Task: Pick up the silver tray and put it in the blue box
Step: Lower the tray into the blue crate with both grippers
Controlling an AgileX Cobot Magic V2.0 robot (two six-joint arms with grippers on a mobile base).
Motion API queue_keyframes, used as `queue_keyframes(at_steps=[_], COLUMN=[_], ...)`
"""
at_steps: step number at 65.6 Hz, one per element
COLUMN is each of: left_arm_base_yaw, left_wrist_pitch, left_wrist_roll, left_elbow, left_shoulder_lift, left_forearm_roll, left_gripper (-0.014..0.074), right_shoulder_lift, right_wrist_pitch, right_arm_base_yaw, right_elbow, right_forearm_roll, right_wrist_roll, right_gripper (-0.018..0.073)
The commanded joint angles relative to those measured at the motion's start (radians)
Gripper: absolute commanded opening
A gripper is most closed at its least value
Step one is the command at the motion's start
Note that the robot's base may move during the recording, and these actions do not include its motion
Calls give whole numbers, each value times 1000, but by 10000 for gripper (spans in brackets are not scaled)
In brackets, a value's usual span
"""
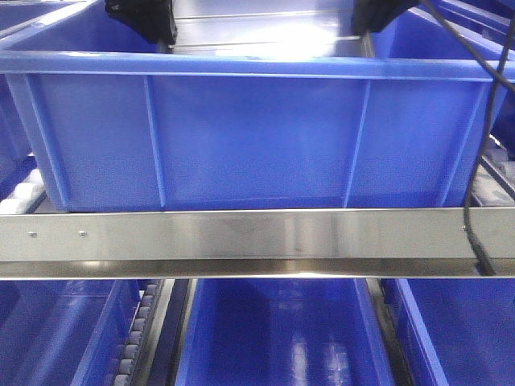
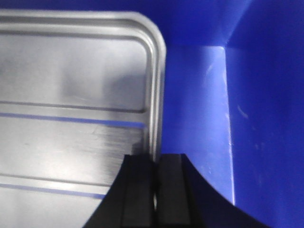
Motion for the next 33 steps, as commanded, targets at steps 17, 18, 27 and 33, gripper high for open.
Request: queue_keyframes(at_steps=[17,18,27,33], left_arm_base_yaw=[5,6,8,8], left_wrist_pitch=[-125,-125,-112,-112], left_wrist_roll=[26,26,26,26], left_elbow=[-39,-39,-39,-39], left_shoulder_lift=[-49,-49,-49,-49], left_forearm_roll=[-57,-55,9,26], left_gripper=[188,204,267,267], right_shoulder_lift=[-52,-52,-52,-52], right_wrist_pitch=[-207,-207,-205,-206], right_arm_base_yaw=[17,17,1,-16], right_elbow=[-50,-50,-50,-50], right_forearm_roll=[43,43,32,32], right_wrist_roll=[-15,-15,-15,-15], right_gripper=[253,275,419,414])
